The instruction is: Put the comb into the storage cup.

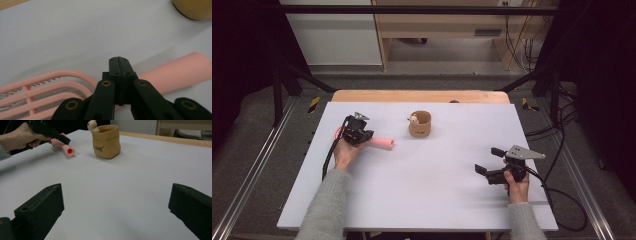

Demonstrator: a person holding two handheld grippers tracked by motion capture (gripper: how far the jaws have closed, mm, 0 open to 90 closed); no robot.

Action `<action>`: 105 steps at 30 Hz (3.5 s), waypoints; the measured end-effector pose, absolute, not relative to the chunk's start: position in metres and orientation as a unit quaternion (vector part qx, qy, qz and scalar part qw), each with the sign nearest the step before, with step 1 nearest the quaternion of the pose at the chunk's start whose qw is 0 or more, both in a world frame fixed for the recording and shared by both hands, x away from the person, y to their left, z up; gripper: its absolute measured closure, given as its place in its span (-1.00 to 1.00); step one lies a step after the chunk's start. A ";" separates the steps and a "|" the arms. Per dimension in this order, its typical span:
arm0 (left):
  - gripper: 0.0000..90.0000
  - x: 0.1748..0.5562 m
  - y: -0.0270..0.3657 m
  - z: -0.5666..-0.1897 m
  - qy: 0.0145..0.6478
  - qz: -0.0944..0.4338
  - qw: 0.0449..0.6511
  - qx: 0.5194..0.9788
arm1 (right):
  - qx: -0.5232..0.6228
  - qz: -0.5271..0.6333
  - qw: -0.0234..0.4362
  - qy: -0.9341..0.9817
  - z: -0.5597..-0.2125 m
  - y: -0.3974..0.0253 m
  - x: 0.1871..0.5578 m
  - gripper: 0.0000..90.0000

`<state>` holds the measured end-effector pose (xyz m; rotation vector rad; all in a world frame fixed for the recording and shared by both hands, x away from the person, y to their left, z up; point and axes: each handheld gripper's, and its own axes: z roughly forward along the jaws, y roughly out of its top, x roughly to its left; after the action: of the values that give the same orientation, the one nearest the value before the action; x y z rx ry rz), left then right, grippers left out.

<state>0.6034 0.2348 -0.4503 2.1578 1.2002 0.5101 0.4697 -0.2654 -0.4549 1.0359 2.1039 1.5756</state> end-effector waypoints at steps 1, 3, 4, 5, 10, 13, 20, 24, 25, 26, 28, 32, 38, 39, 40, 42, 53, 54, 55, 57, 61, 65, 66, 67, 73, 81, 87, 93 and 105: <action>1.00 0.603 0.235 -0.451 0.453 0.192 0.306 0.815 | 0.362 0.551 0.157 0.735 -0.455 -0.265 0.470 -0.99; 1.00 0.601 0.235 -0.451 0.449 0.192 0.306 0.818 | 0.361 0.550 0.158 0.736 -0.455 -0.265 0.470 -0.99; 1.00 0.601 0.235 -0.451 0.449 0.192 0.306 0.818 | 0.361 0.550 0.158 0.736 -0.455 -0.265 0.470 -0.99; 1.00 0.600 0.235 -0.451 0.448 0.191 0.305 0.819 | 0.361 0.550 0.158 0.736 -0.455 -0.265 0.470 -0.99; 1.00 0.597 0.236 -0.450 0.443 0.191 0.304 0.822 | 0.362 0.550 0.158 0.736 -0.455 -0.265 0.470 -0.99; 1.00 0.595 0.236 -0.450 0.439 0.192 0.304 0.823 | 0.361 0.550 0.158 0.736 -0.455 -0.265 0.470 -0.99; 1.00 0.590 0.235 -0.450 0.429 0.189 0.304 0.829 | 0.362 0.550 0.158 0.736 -0.455 -0.265 0.470 -0.99; 1.00 0.588 0.236 -0.450 0.425 0.189 0.305 0.831 | 0.362 0.550 0.158 0.736 -0.455 -0.265 0.470 -0.99; 1.00 0.587 0.235 -0.450 0.425 0.188 0.306 0.831 | 0.362 0.550 0.158 0.736 -0.455 -0.265 0.470 -0.99; 1.00 0.586 0.235 -0.450 0.422 0.188 0.306 0.832 | 0.362 0.550 0.158 0.736 -0.455 -0.265 0.470 -0.99; 1.00 0.584 0.235 -0.450 0.421 0.187 0.306 0.833 | 0.362 0.550 0.158 0.736 -0.455 -0.265 0.470 -0.99; 1.00 0.581 0.237 -0.450 0.415 0.186 0.307 0.836 | 0.362 0.549 0.157 0.737 -0.455 -0.264 0.470 -0.99; 1.00 0.575 0.239 -0.450 0.413 0.186 0.307 0.837 | 0.361 0.549 0.157 0.737 -0.455 -0.264 0.470 -0.99; 1.00 0.575 0.239 -0.450 0.413 0.186 0.307 0.837 | 0.361 0.549 0.157 0.737 -0.455 -0.264 0.470 -0.99; 1.00 0.575 0.239 -0.450 0.411 0.185 0.306 0.838 | 0.361 0.549 0.157 0.737 -0.455 -0.264 0.470 -0.99; 1.00 0.573 0.240 -0.451 0.412 0.184 0.306 0.838 | 0.361 0.549 0.157 0.737 -0.455 -0.264 0.470 -0.99; 1.00 0.568 0.245 -0.455 0.410 0.181 0.297 0.843 | 0.361 0.549 0.157 0.737 -0.455 -0.263 0.470 -0.99; 1.00 0.568 0.246 -0.455 0.409 0.183 0.295 0.844 | 0.361 0.549 0.157 0.738 -0.455 -0.263 0.470 -0.99; 1.00 0.567 0.246 -0.455 0.408 0.183 0.295 0.844 | 0.361 0.549 0.157 0.738 -0.456 -0.263 0.470 -0.99; 1.00 0.566 0.247 -0.455 0.409 0.183 0.294 0.844 | 0.360 0.548 0.158 0.738 -0.456 -0.264 0.470 -0.99; 1.00 0.565 0.250 -0.455 0.410 0.184 0.292 0.844 | 0.361 0.548 0.157 0.738 -0.456 -0.263 0.470 -0.99; 1.00 0.564 0.252 -0.455 0.409 0.185 0.288 0.845 | 0.360 0.548 0.157 0.738 -0.456 -0.263 0.470 -0.99; 1.00 0.564 0.253 -0.455 0.410 0.185 0.288 0.845 | 0.361 0.548 0.156 0.738 -0.456 -0.263 0.470 -0.99; 1.00 0.564 0.253 -0.455 0.411 0.184 0.289 0.845 | 0.361 0.548 0.157 0.738 -0.456 -0.263 0.470 -0.99; 1.00 0.558 0.254 -0.450 0.411 0.185 0.304 0.839 | 0.361 0.548 0.157 0.738 -0.456 -0.263 0.470 -0.99; 0.70 0.542 0.261 -0.431 0.430 0.202 0.348 0.808 | 0.361 0.547 0.157 0.739 -0.456 -0.263 0.470 -0.99; 0.14 0.538 0.268 -0.424 0.454 0.203 0.362 0.789 | 0.360 0.547 0.157 0.739 -0.456 -0.263 0.470 -0.99; -0.38 0.537 0.270 -0.420 0.465 0.210 0.363 0.779 | 0.361 0.548 0.157 0.738 -0.456 -0.263 0.470 -0.99; -0.96 0.536 0.267 -0.411 0.464 0.215 0.356 0.782 | 0.361 0.548 0.157 0.738 -0.455 -0.263 0.470 -0.99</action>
<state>0.5364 0.2667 -0.4115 2.0213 1.1983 0.5541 0.4700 -0.2633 -0.4554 1.0321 2.1117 1.5689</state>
